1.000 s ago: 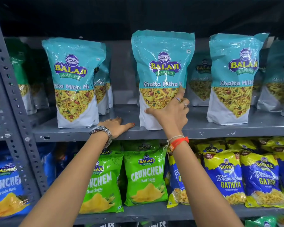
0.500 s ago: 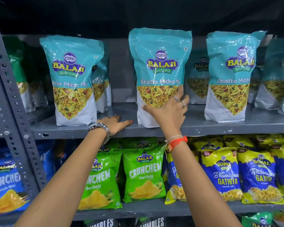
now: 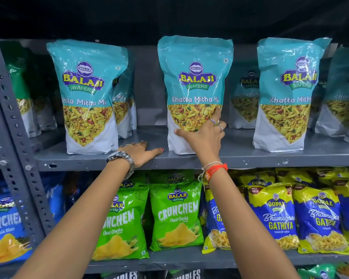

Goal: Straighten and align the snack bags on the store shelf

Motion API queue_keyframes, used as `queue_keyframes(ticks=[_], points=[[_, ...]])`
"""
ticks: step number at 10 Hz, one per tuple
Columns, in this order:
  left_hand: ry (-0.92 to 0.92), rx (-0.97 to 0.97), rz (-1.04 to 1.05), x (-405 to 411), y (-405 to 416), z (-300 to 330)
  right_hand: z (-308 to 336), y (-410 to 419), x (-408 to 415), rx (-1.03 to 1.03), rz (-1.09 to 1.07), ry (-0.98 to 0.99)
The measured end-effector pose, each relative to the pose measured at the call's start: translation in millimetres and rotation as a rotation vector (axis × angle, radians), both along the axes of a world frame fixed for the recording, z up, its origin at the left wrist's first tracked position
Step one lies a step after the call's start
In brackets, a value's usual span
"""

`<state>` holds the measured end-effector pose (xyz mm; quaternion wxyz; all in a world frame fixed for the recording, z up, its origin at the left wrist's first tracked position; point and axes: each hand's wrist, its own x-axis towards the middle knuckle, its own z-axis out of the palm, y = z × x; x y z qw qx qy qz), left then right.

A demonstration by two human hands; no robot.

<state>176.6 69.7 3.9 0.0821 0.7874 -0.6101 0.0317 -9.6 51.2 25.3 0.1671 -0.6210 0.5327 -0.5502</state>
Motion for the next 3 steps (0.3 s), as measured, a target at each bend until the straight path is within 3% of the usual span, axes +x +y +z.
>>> queue_keyframes(ticks=[3], points=[[0.043,-0.058,0.001,-4.4,5.0,-1.0,-2.4,2.5,-2.6,-0.018,0.003,-0.014]])
